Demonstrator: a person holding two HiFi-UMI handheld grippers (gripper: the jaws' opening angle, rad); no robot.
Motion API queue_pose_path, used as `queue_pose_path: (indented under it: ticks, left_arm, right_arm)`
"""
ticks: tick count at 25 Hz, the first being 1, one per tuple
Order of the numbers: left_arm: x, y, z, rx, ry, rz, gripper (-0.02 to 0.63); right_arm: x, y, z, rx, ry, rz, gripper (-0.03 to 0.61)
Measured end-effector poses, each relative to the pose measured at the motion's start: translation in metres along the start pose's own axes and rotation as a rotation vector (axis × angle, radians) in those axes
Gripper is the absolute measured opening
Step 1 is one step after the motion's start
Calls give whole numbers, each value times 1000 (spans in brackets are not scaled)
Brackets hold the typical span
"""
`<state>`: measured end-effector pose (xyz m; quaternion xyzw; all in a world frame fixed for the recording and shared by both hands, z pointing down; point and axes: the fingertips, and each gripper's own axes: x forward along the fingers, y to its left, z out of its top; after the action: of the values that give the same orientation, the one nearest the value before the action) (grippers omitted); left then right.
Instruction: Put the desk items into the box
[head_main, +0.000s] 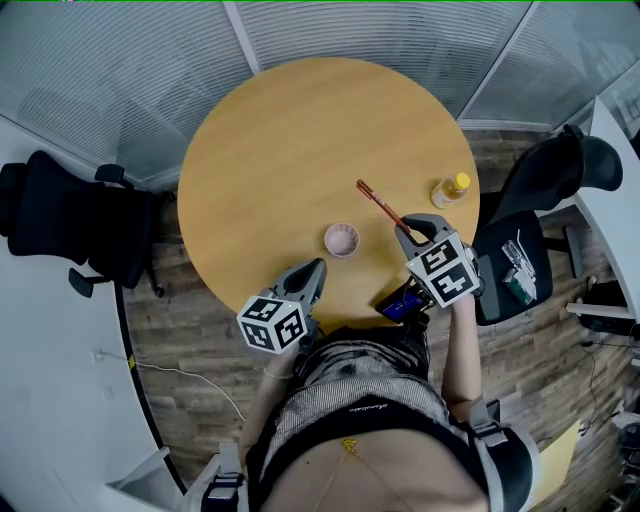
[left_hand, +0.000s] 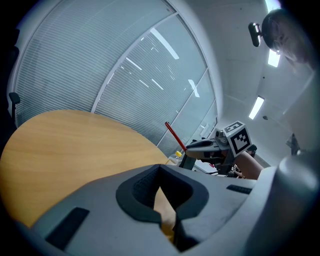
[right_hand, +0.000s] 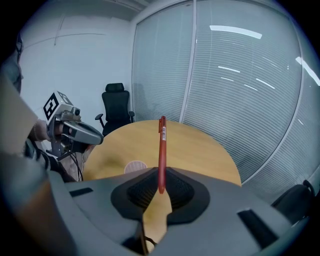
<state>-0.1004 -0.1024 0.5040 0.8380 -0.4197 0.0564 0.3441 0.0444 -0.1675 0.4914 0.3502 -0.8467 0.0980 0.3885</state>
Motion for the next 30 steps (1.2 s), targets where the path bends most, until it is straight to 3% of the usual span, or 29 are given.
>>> queue_pose_path:
  ticks: [13, 30]
  left_arm:
    - [-4, 3, -2, -9, 3, 3, 2]
    - [-13, 16, -10, -38, 8, 28, 2]
  right_arm:
    - [2, 11, 5, -27, 21, 31, 49]
    - [45, 39, -32, -18, 141, 130, 49]
